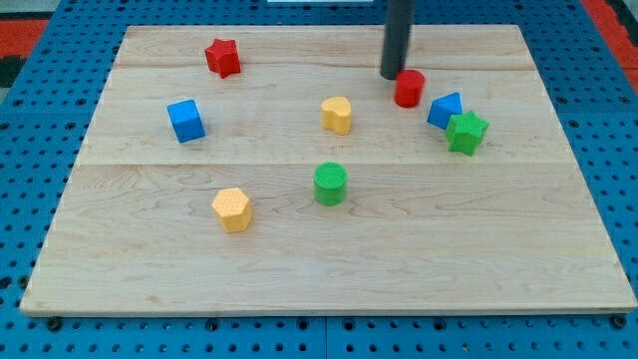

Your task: Push the red star closer to the yellow heart

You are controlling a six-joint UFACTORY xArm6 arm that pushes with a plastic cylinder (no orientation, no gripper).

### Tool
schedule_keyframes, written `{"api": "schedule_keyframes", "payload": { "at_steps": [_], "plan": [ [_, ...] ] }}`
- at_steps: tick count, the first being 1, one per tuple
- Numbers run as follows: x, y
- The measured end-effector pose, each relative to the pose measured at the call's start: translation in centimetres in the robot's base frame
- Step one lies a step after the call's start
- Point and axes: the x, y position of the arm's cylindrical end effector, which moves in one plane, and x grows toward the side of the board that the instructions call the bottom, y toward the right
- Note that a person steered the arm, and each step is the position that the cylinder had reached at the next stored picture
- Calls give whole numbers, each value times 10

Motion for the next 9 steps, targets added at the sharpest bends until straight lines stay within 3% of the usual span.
{"api": "schedule_keyframes", "payload": {
  "at_steps": [1,3,4,5,6,7,8,9],
  "plan": [
    [8,-11],
    [-107,-100],
    [-111,-143],
    [-111,-148],
    [-112,-215],
    [-111,-327],
    [-57,-290],
    [-53,-197]
  ]
}}
